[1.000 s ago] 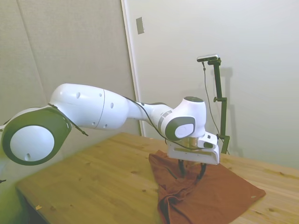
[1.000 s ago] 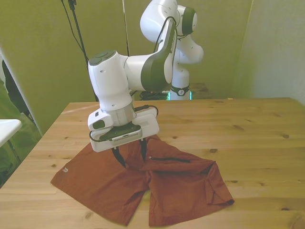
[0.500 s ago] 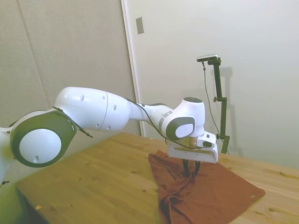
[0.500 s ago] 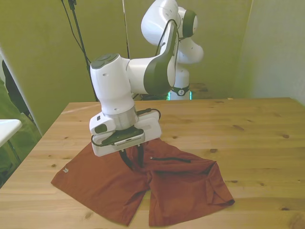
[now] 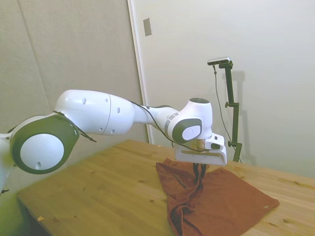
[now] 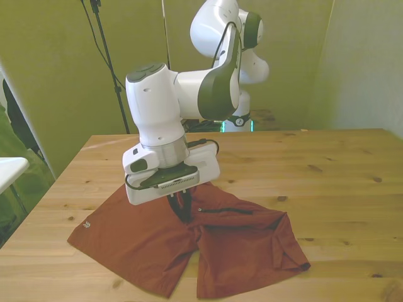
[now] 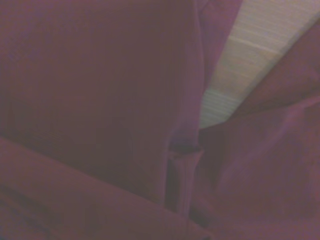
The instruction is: Unfold the shorts
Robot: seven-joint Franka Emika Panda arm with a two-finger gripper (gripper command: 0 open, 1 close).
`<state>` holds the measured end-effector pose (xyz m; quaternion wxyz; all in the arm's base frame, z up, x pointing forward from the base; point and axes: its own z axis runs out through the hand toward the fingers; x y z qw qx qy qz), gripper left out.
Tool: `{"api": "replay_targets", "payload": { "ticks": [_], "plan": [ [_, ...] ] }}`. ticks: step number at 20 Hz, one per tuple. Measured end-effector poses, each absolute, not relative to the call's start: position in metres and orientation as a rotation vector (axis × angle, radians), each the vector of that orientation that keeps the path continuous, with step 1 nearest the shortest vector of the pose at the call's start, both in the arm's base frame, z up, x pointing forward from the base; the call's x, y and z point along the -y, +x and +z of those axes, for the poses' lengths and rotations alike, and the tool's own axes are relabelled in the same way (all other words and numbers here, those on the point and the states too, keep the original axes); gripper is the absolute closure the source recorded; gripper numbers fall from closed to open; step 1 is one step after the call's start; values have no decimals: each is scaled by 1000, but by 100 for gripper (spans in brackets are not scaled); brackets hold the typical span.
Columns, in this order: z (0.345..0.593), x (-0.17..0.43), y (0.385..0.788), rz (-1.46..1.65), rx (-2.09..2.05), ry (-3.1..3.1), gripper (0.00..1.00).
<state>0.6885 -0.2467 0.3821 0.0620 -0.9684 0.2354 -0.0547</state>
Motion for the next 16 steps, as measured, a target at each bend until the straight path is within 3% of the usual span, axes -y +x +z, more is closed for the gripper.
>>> {"api": "replay_targets", "payload": {
  "ticks": [7, 16],
  "plan": [
    [422, 189, 660, -222, -610, -2951, 100],
    [462, 51, 570, -301, -345, -3088, 100]
  ]
}}
